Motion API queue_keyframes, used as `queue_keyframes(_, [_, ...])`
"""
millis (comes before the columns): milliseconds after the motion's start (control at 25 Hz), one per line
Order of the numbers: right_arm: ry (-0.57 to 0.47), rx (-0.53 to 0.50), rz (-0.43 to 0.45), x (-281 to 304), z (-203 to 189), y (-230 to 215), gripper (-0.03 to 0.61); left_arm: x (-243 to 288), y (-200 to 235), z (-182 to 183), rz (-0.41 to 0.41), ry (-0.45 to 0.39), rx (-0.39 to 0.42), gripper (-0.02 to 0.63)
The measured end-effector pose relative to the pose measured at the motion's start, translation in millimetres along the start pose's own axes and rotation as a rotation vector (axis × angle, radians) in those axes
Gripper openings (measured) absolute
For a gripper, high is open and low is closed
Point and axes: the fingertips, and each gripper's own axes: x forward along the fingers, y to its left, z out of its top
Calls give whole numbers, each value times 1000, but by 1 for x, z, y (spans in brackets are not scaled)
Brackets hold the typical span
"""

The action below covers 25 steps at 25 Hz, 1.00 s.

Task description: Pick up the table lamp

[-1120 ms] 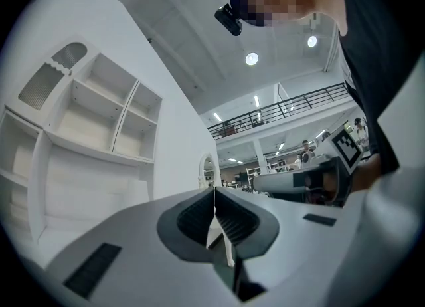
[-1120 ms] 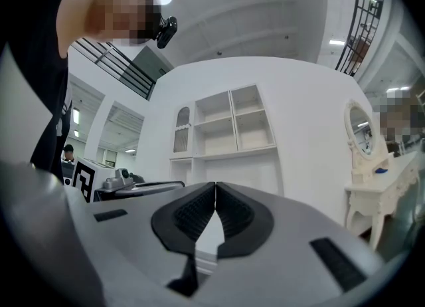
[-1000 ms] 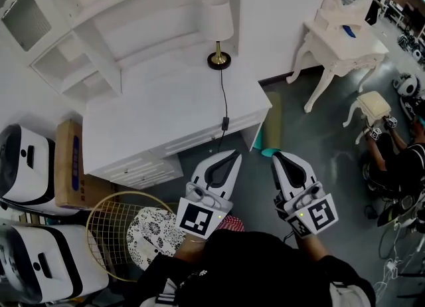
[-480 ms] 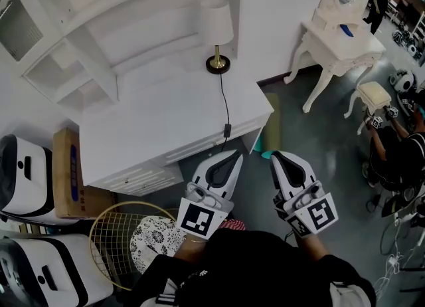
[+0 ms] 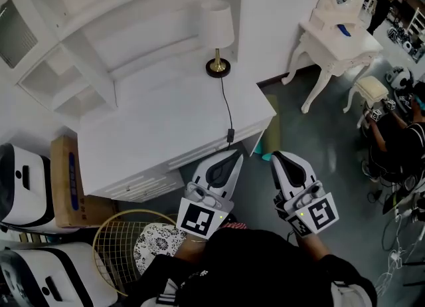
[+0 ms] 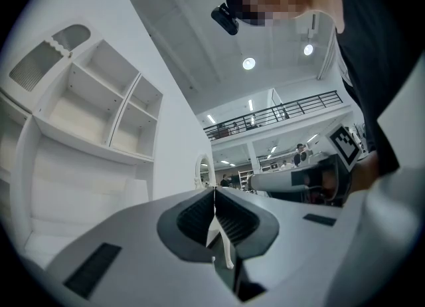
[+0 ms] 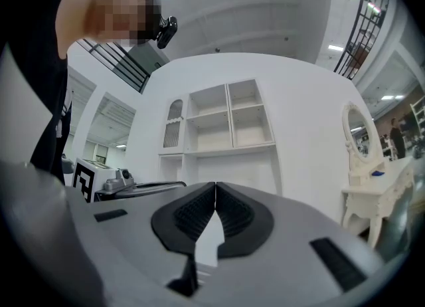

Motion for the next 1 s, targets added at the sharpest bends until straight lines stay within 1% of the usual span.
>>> queue_keyframes(280, [10,3,16,11,-4,6,17,-5,11,0,5,2,18,12])
queue_keyframes(640, [13,3,21,26,-8,8,17,-8,27,-1,12,-3,14,12])
queue_keyframes(1000, [-1,5,58,47,-10,13,17,-9,43,-2,33,-9,13,12])
